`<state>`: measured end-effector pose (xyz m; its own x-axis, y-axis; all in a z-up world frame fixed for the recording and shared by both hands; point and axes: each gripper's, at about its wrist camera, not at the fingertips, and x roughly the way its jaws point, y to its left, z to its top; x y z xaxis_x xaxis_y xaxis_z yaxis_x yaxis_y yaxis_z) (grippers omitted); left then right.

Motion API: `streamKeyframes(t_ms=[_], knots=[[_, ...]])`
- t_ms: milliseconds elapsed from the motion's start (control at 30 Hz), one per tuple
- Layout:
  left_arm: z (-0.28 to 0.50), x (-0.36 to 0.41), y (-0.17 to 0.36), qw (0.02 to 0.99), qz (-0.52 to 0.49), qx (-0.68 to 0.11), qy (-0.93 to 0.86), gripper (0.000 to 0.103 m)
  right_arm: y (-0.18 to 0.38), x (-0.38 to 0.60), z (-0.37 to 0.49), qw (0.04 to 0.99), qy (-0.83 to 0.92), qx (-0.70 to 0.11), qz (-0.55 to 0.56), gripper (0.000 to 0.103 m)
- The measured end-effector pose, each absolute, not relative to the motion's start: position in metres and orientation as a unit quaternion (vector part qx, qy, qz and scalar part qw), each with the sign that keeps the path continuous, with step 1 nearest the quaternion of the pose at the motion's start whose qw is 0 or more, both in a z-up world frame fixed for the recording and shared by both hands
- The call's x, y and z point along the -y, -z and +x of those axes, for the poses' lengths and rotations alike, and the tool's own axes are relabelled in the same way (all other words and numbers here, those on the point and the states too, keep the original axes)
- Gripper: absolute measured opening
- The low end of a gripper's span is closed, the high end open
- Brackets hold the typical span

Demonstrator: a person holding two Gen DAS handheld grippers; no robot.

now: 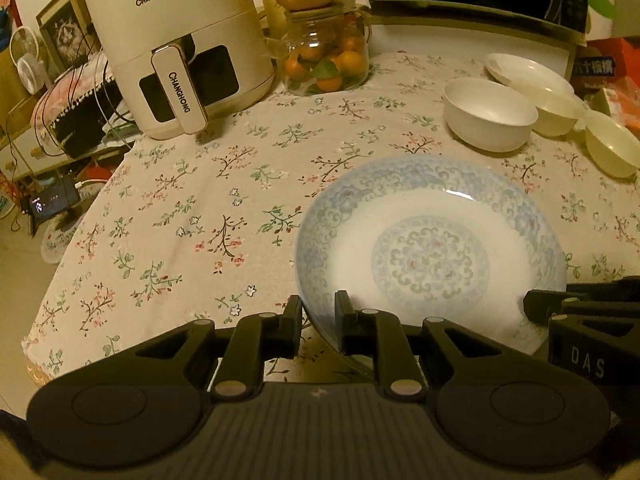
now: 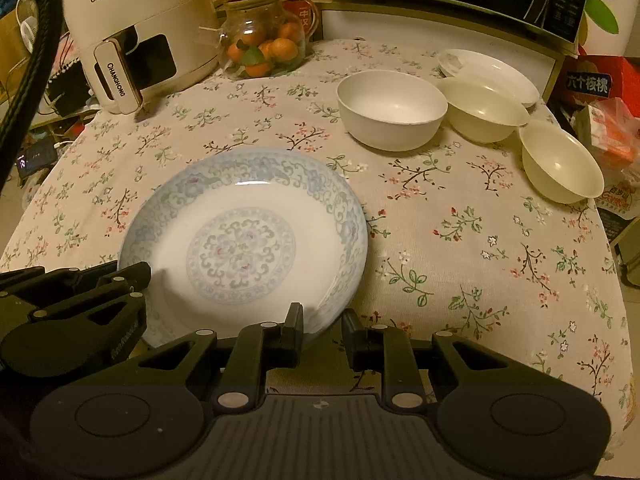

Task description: Organize plates and bowls

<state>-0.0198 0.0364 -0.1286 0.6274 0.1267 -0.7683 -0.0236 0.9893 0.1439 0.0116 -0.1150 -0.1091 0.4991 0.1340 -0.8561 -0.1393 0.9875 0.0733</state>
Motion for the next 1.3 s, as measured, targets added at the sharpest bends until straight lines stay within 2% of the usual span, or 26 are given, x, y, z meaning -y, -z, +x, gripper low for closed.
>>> streamKeyframes(t_ms=[700, 1067, 1167, 1300], knots=[[-0.021, -0.026, 0.134, 0.900, 0.102, -0.423, -0.041, 0.025, 0.110, 0.113, 0.010, 0.868, -0.074, -0.491, 0.000, 0.023], [-0.018, -0.029, 0.132, 0.897, 0.087, -0.432, -0.029, 0.029, 0.111, 0.113, 0.012, 0.866, -0.074, -0.494, 0.006, 0.026], [-0.016, -0.034, 0.131, 0.894, 0.062, -0.442, -0.022, 0.033, 0.111, 0.115, 0.013, 0.866, -0.072, -0.495, 0.011, 0.026], [-0.011, -0.043, 0.130, 0.889, 0.020, -0.458, -0.011, 0.044, 0.111, 0.119, 0.014, 0.867, -0.069, -0.492, 0.018, 0.026]])
